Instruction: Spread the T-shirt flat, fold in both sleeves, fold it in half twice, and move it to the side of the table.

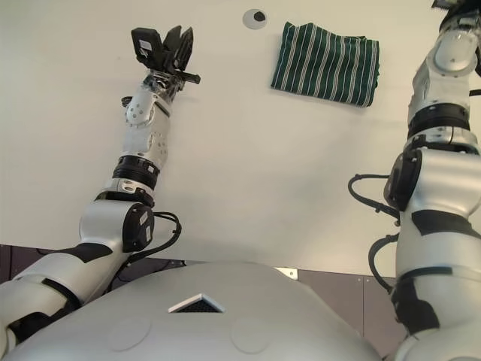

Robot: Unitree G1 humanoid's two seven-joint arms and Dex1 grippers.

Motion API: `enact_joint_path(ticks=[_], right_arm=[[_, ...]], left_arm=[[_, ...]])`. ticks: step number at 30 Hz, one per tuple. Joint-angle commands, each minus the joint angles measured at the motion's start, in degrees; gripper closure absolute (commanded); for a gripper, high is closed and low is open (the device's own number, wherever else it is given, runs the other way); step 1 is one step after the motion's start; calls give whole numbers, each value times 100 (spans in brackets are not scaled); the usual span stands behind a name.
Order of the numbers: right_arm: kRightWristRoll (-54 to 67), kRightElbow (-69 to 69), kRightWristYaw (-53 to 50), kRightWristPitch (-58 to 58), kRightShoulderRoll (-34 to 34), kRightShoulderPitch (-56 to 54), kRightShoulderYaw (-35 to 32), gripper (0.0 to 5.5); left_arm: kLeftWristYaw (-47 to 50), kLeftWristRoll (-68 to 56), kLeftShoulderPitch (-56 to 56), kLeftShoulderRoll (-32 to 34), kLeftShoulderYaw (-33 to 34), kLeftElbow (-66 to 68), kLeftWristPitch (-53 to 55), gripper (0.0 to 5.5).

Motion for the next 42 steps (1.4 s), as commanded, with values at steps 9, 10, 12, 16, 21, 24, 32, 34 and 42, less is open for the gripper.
enact_joint_path(ticks=[9,10,12,16,21,24,32,34,42], right_arm=[[-41,8,218,-560,-185,961,-505,414],[-41,10,195,-555,-237,1006,-560,414],[-31,-16,164,-536,-275,962,-653,414],[-142,-61,132,-509,-158,724,-654,414],[-171,-109,171,-588,-108,835,-643,414],[-173,-120,203,-604,-126,939,-715,414],[-270,-153,335,-550,-86,624,-675,414],[-290,-167,379,-553,-78,544,-671,414],[-322,-170,496,-547,-66,374,-657,414]], left_arm=[[521,492,446,-615,-215,-224,-551,433],[510,533,487,-681,-272,-264,-560,433],[363,564,598,-723,-364,-346,-516,433],[244,539,642,-644,-331,-450,-403,433],[279,603,615,-626,-353,-483,-342,433],[290,629,637,-618,-352,-483,-345,433],[488,669,517,-579,-244,-328,-409,433],[582,678,494,-561,-193,-279,-434,433],[774,704,411,-474,-105,-131,-516,433]])
